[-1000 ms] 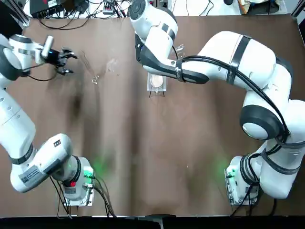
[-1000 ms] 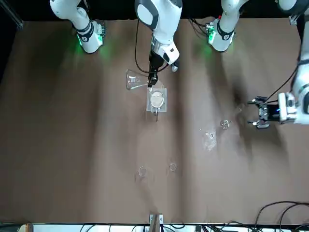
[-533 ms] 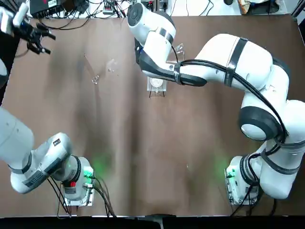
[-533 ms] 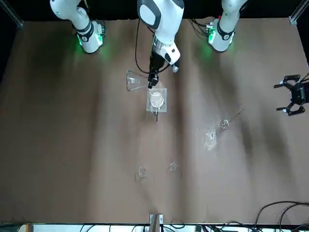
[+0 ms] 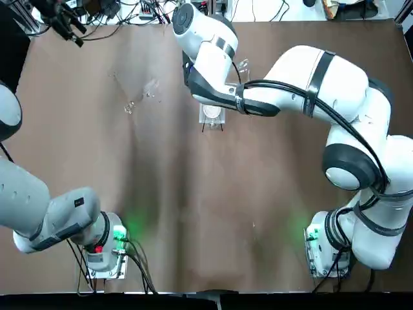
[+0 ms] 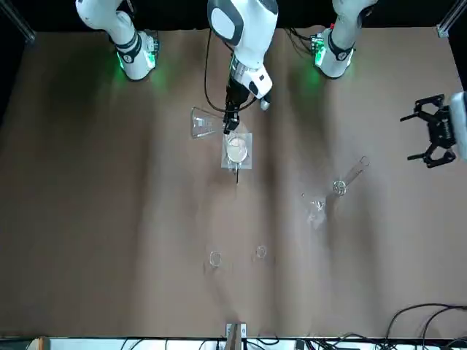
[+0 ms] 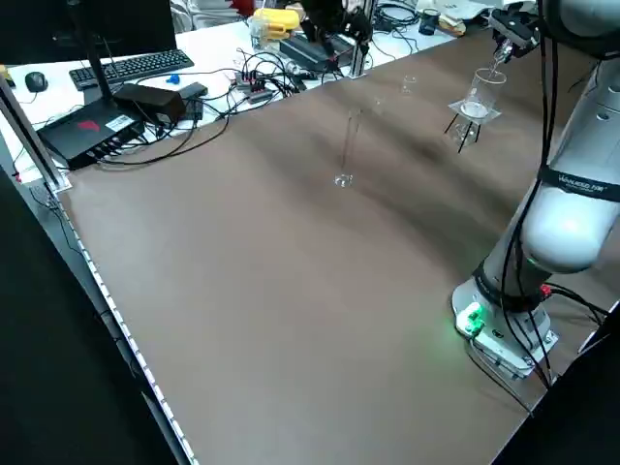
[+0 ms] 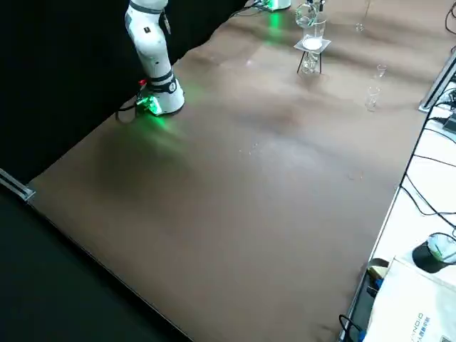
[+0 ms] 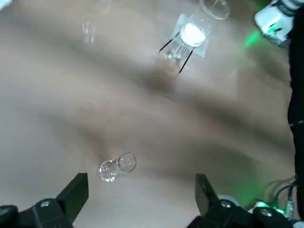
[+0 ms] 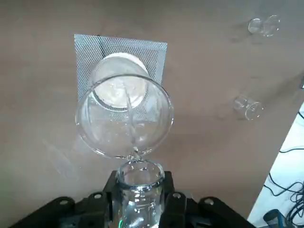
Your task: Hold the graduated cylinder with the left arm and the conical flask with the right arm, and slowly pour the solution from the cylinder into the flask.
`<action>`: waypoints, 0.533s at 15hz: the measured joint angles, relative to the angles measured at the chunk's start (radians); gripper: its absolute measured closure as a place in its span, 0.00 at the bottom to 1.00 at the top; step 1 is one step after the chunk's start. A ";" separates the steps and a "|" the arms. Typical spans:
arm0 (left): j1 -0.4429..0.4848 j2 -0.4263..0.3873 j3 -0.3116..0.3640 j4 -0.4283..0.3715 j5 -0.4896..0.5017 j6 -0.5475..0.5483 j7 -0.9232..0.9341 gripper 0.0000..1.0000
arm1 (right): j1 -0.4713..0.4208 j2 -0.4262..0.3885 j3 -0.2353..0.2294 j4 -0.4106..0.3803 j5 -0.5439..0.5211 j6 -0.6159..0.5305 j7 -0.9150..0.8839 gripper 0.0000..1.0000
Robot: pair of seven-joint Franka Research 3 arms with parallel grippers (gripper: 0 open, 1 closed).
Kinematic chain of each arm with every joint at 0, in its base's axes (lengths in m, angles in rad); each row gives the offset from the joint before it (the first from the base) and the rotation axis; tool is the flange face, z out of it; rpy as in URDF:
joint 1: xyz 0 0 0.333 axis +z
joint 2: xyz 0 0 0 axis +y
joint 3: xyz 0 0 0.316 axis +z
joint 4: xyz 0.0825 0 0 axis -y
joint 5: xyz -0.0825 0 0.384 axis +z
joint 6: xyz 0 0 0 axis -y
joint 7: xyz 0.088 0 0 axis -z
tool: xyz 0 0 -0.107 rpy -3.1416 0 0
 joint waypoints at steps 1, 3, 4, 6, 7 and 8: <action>-0.034 0.000 0.000 0.008 0.033 0.012 -0.069 0.01 | -0.003 0.000 -0.001 0.001 0.016 0.000 0.001 0.61; -0.109 0.000 -0.001 0.019 0.120 0.040 -0.246 0.01 | -0.033 0.000 -0.007 0.009 0.109 0.003 0.001 0.61; -0.127 0.000 -0.002 0.022 0.155 0.050 -0.316 0.01 | -0.047 0.000 -0.007 0.011 0.139 0.009 0.001 0.61; -0.155 -0.001 -0.003 0.030 0.244 0.063 -0.461 0.00 | -0.078 0.000 -0.007 0.014 0.201 0.031 -0.004 0.61; -0.167 -0.003 -0.007 0.034 0.295 0.063 -0.518 0.00 | -0.091 0.000 -0.007 0.015 0.230 0.040 -0.011 0.61; -0.175 -0.004 -0.018 0.037 0.346 0.063 -0.569 0.00 | -0.102 0.000 -0.007 0.017 0.256 0.043 -0.017 0.61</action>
